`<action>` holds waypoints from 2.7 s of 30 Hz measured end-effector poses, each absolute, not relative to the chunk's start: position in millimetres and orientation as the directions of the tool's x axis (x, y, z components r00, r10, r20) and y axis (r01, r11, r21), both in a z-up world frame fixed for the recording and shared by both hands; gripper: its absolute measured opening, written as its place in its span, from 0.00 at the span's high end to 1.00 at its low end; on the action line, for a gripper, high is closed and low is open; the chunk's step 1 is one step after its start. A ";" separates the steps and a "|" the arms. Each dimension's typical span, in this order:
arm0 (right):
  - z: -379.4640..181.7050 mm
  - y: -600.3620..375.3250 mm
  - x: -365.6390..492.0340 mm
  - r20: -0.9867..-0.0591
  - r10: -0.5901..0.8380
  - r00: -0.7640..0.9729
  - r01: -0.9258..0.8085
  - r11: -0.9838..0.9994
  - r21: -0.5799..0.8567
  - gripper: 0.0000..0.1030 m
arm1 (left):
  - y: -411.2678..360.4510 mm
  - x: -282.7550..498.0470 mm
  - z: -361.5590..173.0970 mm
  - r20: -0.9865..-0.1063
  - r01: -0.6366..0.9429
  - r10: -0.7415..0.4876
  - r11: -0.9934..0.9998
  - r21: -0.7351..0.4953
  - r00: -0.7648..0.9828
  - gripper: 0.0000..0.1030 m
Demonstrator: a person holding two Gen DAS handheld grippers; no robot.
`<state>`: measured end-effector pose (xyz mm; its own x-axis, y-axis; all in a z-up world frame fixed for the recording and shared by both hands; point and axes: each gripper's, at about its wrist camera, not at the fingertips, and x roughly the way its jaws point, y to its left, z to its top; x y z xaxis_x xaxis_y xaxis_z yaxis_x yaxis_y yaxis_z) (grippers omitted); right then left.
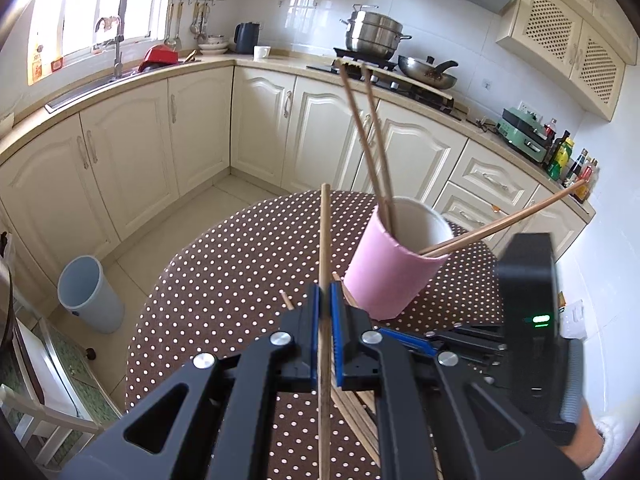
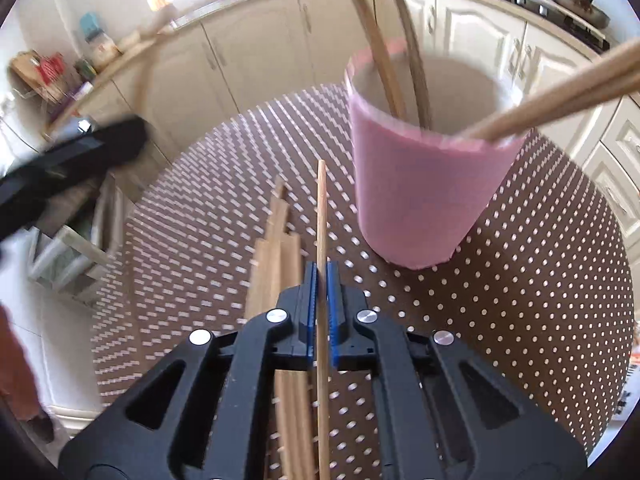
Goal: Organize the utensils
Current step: 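Lift the held chopsticks with both grippers toward the pink cup, then carry both chopsticks over the pink cup and lower them in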
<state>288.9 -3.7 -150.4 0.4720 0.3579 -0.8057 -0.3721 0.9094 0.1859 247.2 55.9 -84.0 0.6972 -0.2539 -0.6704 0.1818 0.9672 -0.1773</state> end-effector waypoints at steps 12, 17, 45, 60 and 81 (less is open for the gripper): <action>-78.3 -52.1 236.1 -0.576 0.552 0.603 -0.442 0.832 0.335 0.95 | 35.7 219.1 -39.6 -0.588 0.251 -0.318 0.948 -0.195 0.744 0.94; -70.4 -54.3 224.8 -0.519 0.603 0.605 -0.476 0.797 0.371 0.95 | 29.4 215.7 -31.2 -0.575 0.259 -0.327 0.945 -0.200 0.750 0.94; -53.8 -70.8 215.2 -0.460 0.641 0.615 -0.525 0.768 0.368 0.95 | 11.9 200.6 -11.0 -0.518 0.294 -0.346 0.938 -0.183 0.782 0.94; 4.0 -86.5 229.6 -0.265 0.454 0.851 -0.406 0.888 0.217 0.95 | 1.2 218.4 54.6 -0.390 0.265 -0.288 0.957 -0.114 0.875 0.94; -19.6 -82.6 247.6 -0.170 0.307 0.936 -0.287 0.948 0.137 0.95 | -7.4 257.1 35.7 -0.375 0.233 -0.277 0.959 -0.160 0.884 0.94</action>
